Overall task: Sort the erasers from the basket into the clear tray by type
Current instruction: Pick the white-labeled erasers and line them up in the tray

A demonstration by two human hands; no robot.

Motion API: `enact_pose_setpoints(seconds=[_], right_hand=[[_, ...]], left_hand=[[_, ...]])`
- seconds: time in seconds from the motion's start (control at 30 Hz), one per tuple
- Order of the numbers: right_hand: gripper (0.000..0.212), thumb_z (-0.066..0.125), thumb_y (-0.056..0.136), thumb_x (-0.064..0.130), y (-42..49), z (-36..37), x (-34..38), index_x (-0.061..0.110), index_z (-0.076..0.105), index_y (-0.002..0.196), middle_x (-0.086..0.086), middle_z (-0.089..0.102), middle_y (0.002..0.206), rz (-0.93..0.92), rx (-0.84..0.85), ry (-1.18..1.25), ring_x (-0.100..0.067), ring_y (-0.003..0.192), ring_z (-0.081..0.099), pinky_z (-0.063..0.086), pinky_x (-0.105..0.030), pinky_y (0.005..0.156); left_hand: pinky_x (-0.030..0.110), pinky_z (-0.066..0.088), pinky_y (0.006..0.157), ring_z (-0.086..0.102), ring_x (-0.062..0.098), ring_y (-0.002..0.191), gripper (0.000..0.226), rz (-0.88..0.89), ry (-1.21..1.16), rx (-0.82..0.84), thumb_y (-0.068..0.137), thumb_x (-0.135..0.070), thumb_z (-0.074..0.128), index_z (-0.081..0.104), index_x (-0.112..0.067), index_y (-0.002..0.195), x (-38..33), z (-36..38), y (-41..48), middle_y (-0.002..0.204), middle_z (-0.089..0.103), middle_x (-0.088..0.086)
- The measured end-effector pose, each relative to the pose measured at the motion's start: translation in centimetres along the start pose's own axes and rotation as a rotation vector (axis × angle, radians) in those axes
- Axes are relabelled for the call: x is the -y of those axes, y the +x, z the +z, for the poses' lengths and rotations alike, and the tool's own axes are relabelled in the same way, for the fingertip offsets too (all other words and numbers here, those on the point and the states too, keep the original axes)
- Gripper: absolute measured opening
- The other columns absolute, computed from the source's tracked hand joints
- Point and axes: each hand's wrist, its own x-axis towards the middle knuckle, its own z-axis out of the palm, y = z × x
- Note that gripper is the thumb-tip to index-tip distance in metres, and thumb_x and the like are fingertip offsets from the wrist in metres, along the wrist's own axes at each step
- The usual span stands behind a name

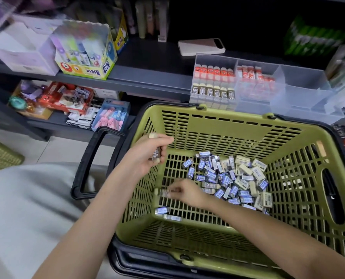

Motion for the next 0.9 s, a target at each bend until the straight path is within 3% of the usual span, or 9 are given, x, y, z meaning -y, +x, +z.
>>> enact_pose_setpoints(seconds=[0.07,0.17,0.33,0.43,0.57,0.67,0.77,0.83,0.9], right_hand=[[0.015,0.066,0.084,0.021,-1.1,-1.9,1.1,0.012,0.069,0.096,0.006,0.063,0.077,0.071,-0.127,0.465,-0.008,0.068,0.056,0.051,-0.024,0.069],[0.016,0.073,0.073,0.02,-2.5,-3.8,3.2,0.014,0.072,0.087,0.002,0.067,0.075,0.032,-0.166,1.06,-0.011,0.07,0.061,0.053,-0.023,0.067],[0.02,0.075,0.072,0.021,-3.1,-4.1,5.1,0.016,0.074,0.091,-0.003,0.069,0.083,-0.088,-0.104,1.18,-0.012,0.075,0.064,0.055,-0.025,0.071],[0.023,0.071,0.079,0.019,-3.1,-4.2,3.3,0.015,0.07,0.101,-0.004,0.07,0.091,0.068,0.105,1.004,-0.015,0.084,0.066,0.055,-0.027,0.08],[0.032,0.065,0.087,0.022,-2.3,-0.6,-0.8,0.004,0.061,0.113,-0.013,0.067,0.109,0.297,0.251,0.261,-0.022,0.095,0.065,0.054,-0.03,0.085],[0.031,0.067,0.085,0.021,-1.9,2.6,-1.8,0.003,0.062,0.11,-0.013,0.065,0.111,0.344,0.3,0.143,-0.017,0.088,0.062,0.051,-0.026,0.078],[0.029,0.067,0.085,0.023,-1.7,3.6,-1.9,0.003,0.065,0.107,-0.011,0.065,0.113,0.342,0.322,0.009,-0.021,0.102,0.06,0.046,-0.03,0.088],[0.029,0.065,0.086,0.023,-2.2,2.8,-1.8,0.003,0.065,0.109,-0.008,0.066,0.11,0.343,0.33,0.048,-0.02,0.1,0.06,0.046,-0.03,0.088],[0.028,0.065,0.087,0.018,-3.0,1.0,-1.4,0.002,0.064,0.11,-0.004,0.066,0.095,0.365,0.254,0.267,-0.013,0.082,0.061,0.05,-0.027,0.077]], left_hand=[[0.018,0.039,0.048,0.044,0.007,0.048,0.019,0.024,0.208,-0.04,0.081,-0.025,0.072,0.058,-0.011,0.082,0.5,0.2,0.1,0.055,0.051,-0.006],[0.022,0.038,0.052,0.041,0.012,0.056,0.035,0.078,0.466,-0.08,0.076,-0.044,0.074,0.052,-0.016,0.076,1.5,0.5,0.1,0.06,0.046,-0.004],[0.022,0.035,0.048,0.044,0.013,0.055,0.032,0.092,0.417,0.017,0.074,-0.037,0.078,0.056,-0.016,0.081,1.8,0.8,-0.4,0.06,0.055,-0.002],[0.022,0.036,0.049,0.043,0.012,0.052,0.025,0.113,0.366,-0.062,0.078,-0.028,0.076,0.055,-0.014,0.081,1.6,0.9,-0.4,0.06,0.05,-0.002],[0.019,0.038,0.046,0.044,0.009,0.054,0.023,0.022,0.076,-0.045,0.076,-0.016,0.076,0.056,-0.012,0.087,0.8,0.6,-0.4,0.064,0.052,-0.002],[0.021,0.045,0.047,0.051,0.011,0.05,0.027,-0.034,-0.018,0.039,0.07,-0.013,0.077,0.055,-0.011,0.085,0.6,0.5,-0.5,0.059,0.056,-0.001],[0.025,0.053,0.051,0.062,0.016,0.056,0.026,-0.045,-0.068,0.107,0.071,-0.011,0.075,0.056,-0.01,0.089,0.7,0.6,-0.6,0.067,0.065,0.004],[0.025,0.053,0.053,0.065,0.016,0.06,0.019,-0.022,-0.023,0.105,0.077,-0.01,0.073,0.059,-0.01,0.09,0.9,0.6,-0.5,0.073,0.066,0.005],[0.024,0.053,0.054,0.065,0.013,0.061,0.017,0.002,0.033,0.063,0.079,-0.011,0.072,0.062,-0.011,0.093,1.3,0.8,-0.3,0.076,0.066,0.005]])
